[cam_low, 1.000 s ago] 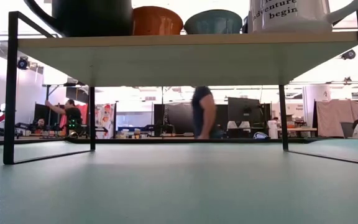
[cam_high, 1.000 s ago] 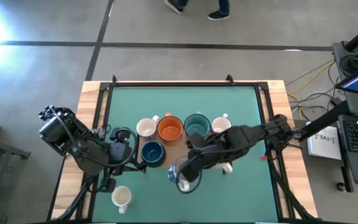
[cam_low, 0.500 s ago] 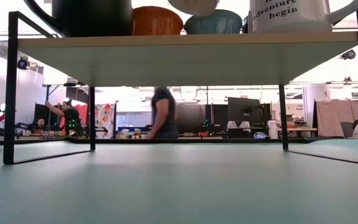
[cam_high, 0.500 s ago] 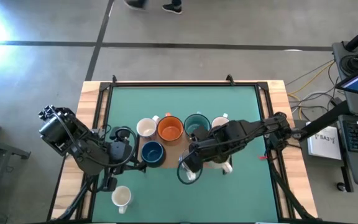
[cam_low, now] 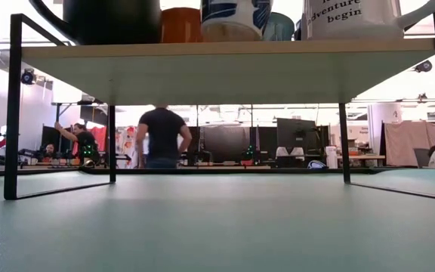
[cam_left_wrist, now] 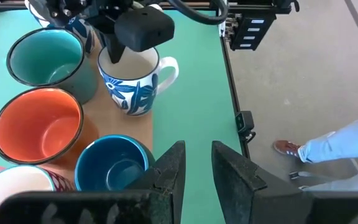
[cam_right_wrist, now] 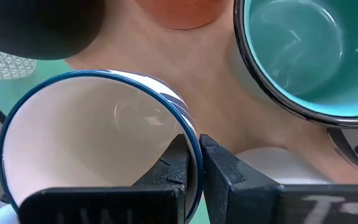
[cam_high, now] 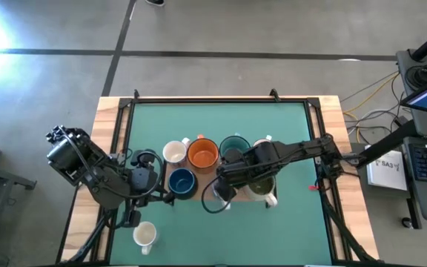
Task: Place coffee mugs
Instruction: Put the blue patterned mug on the shelf
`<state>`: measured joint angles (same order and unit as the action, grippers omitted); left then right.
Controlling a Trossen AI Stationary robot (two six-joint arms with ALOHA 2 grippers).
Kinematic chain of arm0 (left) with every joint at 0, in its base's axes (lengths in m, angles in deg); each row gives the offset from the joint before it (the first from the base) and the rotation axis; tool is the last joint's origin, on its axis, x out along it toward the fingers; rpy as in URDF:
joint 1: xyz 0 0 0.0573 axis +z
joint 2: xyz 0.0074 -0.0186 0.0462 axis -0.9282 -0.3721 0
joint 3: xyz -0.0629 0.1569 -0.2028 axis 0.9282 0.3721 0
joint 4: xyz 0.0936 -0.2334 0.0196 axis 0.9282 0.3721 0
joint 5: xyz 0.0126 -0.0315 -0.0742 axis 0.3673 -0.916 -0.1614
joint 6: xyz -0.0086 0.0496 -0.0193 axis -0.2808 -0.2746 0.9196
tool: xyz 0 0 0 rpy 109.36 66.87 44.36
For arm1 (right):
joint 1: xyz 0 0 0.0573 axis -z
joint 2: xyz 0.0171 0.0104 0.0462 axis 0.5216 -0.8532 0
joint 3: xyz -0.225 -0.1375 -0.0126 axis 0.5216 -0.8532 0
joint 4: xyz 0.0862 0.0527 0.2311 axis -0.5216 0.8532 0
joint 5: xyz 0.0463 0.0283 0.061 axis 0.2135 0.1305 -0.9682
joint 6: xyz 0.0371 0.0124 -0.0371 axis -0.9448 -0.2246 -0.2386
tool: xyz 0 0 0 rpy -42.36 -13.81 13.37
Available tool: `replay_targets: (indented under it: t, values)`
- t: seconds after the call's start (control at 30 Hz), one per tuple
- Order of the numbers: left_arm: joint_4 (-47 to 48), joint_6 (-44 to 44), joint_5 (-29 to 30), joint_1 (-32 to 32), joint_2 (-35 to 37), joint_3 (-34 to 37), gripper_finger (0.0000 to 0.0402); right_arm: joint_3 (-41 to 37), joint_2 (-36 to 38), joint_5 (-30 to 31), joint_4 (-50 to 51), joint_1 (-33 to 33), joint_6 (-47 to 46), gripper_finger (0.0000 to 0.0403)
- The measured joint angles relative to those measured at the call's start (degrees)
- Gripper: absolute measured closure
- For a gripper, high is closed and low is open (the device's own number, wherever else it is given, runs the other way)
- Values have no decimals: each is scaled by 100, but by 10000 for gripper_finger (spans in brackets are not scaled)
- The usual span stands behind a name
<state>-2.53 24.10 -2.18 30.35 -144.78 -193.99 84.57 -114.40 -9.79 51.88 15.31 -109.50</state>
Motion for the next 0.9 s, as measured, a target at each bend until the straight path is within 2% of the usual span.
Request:
replay_targets:
  t: [0.9]
  values:
    - [-2,108,4,0,-11,0,341,0,-47,-67,-1,116,295,390]
